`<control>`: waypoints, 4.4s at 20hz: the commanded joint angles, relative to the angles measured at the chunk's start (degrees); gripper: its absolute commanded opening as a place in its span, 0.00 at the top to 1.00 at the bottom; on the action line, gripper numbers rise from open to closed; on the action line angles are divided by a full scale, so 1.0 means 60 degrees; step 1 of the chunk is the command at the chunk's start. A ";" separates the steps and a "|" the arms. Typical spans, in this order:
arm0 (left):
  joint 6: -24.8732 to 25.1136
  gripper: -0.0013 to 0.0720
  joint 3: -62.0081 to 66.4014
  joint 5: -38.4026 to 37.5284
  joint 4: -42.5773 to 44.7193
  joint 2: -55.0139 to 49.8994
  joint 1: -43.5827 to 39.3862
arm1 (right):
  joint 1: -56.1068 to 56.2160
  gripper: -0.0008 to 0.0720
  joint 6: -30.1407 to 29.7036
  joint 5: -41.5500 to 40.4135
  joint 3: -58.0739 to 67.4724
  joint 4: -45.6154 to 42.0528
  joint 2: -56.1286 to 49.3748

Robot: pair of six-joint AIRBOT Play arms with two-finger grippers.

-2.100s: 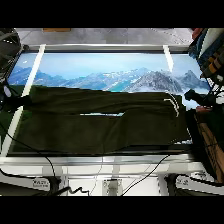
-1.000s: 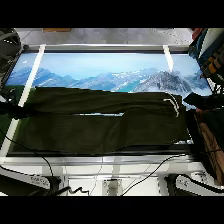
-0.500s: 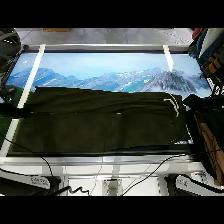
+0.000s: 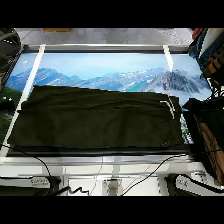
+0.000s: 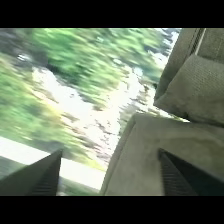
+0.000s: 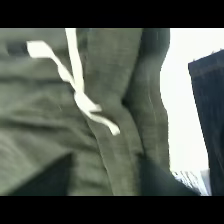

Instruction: Fold the clothes and pants, and hang the long-sleeved shirts on hangers.

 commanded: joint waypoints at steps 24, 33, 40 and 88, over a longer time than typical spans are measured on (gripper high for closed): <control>0.1581 0.02 -0.2677 -0.2619 -0.4958 0.1588 0.2532 | -0.1803 0.35 0.3705 -0.2830 -0.8083 0.0954 0.5118; 0.0142 0.02 -0.2699 -0.3381 -0.3814 0.1610 0.3453 | -0.1803 0.50 0.0892 -0.4320 -0.8072 0.2958 0.3606; 0.0616 0.02 -0.3282 -0.3359 -0.3657 0.1606 0.4331 | -0.1803 0.95 0.0896 -0.4375 -0.8072 0.2958 0.3821; -0.1621 0.97 -0.0204 0.3920 -0.2765 -0.0026 -0.1792 | 0.2353 0.95 0.4798 -1.0273 -0.2994 0.2714 0.0634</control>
